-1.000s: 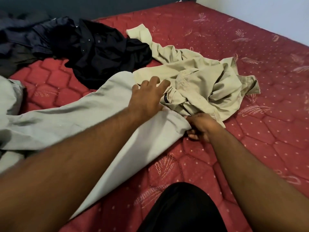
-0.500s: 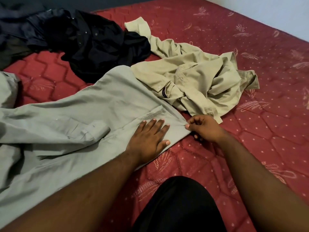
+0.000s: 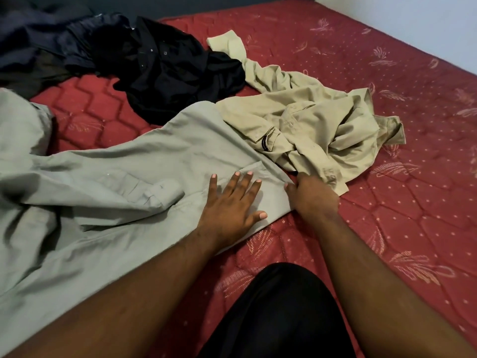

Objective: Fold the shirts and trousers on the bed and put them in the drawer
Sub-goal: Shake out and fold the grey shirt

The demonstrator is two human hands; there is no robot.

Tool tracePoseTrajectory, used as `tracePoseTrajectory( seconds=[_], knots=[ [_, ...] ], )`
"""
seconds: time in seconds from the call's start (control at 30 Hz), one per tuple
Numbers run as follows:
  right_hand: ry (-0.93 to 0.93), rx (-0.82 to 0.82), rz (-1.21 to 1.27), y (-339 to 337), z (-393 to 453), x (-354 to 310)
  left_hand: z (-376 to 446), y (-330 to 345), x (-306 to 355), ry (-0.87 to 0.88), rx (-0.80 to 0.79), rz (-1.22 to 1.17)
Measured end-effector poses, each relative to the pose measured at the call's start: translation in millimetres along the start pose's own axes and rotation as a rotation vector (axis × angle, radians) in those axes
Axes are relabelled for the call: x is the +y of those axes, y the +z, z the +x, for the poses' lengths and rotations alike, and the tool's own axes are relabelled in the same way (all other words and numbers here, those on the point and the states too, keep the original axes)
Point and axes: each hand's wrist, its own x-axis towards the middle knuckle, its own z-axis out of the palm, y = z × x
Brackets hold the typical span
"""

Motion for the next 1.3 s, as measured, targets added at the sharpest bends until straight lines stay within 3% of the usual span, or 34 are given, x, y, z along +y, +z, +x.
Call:
tracePoseTrajectory(
  seconds=[0.1,0.17,0.27,0.37,0.5,0.57,0.63,0.7,0.87,0.97,1.07,1.13,1.2,1.3],
  knots=[
    [-0.248,0.155,-0.147,-12,-21,-43,-56,-7,-29,-0.005,0.227,-0.188],
    [-0.394,0.032,-0.096,-5,-43,-82,-102,-3,-58,0.001,0.376,-0.191],
    [-0.613,-0.260,-0.041,38,-103,-141,-172,9,-105,-0.156,0.267,-0.095],
    [-0.811,-0.445,-0.224,60,-99,-132,-213,26,-137,-0.253,0.033,-0.021],
    [-0.447,-0.340,-0.268,40,-57,-98,-226,22,-154,-0.255,-0.113,-0.079],
    [-0.540,-0.289,-0.309,50,-82,-125,-225,19,-151,-0.284,-0.113,-0.082],
    [-0.731,-0.342,-0.277,72,-125,-160,-231,21,-150,-0.263,-0.125,-0.123],
    [-0.794,-0.338,-0.296,91,-139,-171,-245,25,-164,-0.247,-0.081,-0.169],
    [-0.275,-0.134,-0.185,65,-85,-154,-281,20,-209,-0.187,-0.038,-0.205],
    [-0.520,0.141,0.042,59,-94,-184,-275,18,-214,-0.212,0.048,-0.412],
    [-0.740,0.003,0.349,71,-105,-222,-271,19,-214,-0.221,0.011,-0.363],
    [-0.727,-0.012,0.499,76,-106,-237,-270,15,-216,-0.261,0.014,-0.515],
    [-0.624,0.013,0.705,77,-109,-245,-267,-1,-218,-0.360,0.245,-0.791],
    [-0.649,0.043,0.896,66,-116,-257,-247,-22,-246,-0.690,0.720,-0.910]
  ],
)
